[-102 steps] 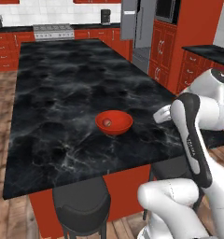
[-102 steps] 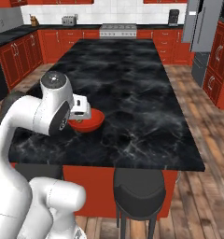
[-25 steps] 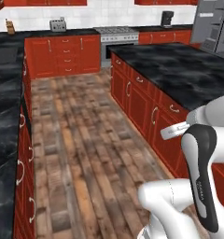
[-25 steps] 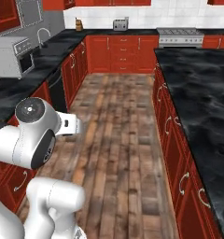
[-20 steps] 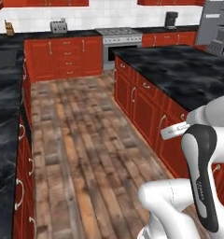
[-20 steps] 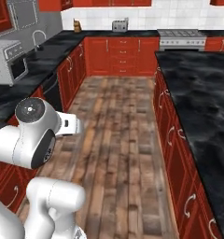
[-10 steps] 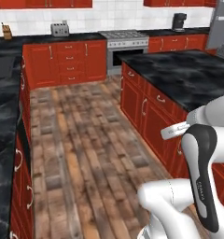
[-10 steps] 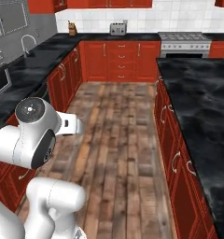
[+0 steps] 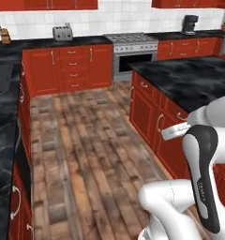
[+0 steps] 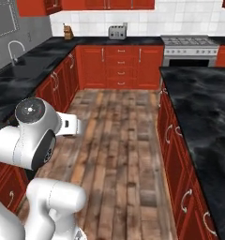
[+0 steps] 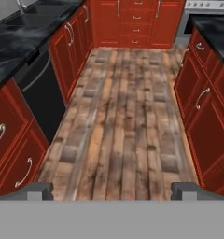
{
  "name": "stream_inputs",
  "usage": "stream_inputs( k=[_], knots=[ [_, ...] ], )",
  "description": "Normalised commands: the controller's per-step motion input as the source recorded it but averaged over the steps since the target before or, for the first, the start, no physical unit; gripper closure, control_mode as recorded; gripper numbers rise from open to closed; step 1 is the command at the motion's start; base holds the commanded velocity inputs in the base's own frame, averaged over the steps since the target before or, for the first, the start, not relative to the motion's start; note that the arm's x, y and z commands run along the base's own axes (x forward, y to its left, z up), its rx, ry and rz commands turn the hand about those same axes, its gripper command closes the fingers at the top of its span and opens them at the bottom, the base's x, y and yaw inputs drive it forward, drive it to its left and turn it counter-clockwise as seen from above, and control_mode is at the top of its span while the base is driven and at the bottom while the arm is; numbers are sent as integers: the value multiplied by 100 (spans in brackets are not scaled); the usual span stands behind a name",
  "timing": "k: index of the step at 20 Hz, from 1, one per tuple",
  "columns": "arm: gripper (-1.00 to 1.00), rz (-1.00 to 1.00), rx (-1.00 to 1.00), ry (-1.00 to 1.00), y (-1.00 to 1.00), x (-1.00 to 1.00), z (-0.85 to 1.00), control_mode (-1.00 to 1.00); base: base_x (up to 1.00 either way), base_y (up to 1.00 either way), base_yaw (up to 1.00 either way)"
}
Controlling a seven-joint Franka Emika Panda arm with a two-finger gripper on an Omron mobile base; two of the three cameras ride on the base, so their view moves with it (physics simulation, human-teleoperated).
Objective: Retrieve the apple and banana from the fridge and place them into the bowl on the dining table.
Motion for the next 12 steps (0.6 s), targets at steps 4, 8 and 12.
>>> stream_inputs(
  k=[4, 8, 12],
  knots=[
    [-100, 0, 0, 0, 0, 0, 0, 100, 100, -9, 0],
    [-100, 0, 0, 0, 0, 0, 0, 100, 100, -8, 0],
    [-100, 0, 0, 0, 0, 0, 0, 100, 100, -8, 0]
  ],
)
